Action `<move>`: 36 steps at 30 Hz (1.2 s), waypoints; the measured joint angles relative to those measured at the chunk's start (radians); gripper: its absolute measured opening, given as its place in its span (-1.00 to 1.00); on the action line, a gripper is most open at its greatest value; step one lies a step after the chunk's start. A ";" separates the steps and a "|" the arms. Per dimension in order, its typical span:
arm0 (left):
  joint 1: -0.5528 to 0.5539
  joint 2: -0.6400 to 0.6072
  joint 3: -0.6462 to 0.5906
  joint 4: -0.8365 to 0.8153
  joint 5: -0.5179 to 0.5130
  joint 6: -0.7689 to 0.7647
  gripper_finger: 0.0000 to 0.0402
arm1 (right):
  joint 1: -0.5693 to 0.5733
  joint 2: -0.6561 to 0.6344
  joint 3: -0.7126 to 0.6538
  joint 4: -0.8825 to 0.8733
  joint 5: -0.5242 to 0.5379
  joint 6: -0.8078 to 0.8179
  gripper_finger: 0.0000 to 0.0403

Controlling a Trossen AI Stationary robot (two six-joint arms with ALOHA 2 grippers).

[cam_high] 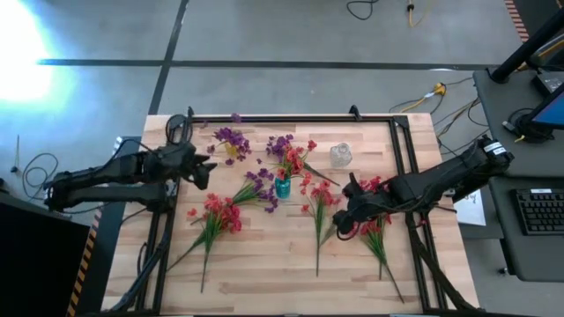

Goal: Sort flowers into vase by color
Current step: Put the bottom right red flowers into the transparent vase

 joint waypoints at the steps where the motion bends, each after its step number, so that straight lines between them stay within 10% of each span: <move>1: -0.014 -0.002 -0.006 0.000 -0.006 -0.008 -0.07 | 0.002 0.005 0.024 -0.047 0.000 0.013 0.61; 13: -0.160 -0.019 -0.036 -0.046 -0.015 -0.126 -0.07 | 0.083 0.122 0.235 -0.426 -0.177 0.177 0.61; 36: -0.232 -0.015 -0.037 -0.046 -0.051 -0.147 -0.07 | 0.329 0.316 0.060 -0.284 -0.258 0.419 0.61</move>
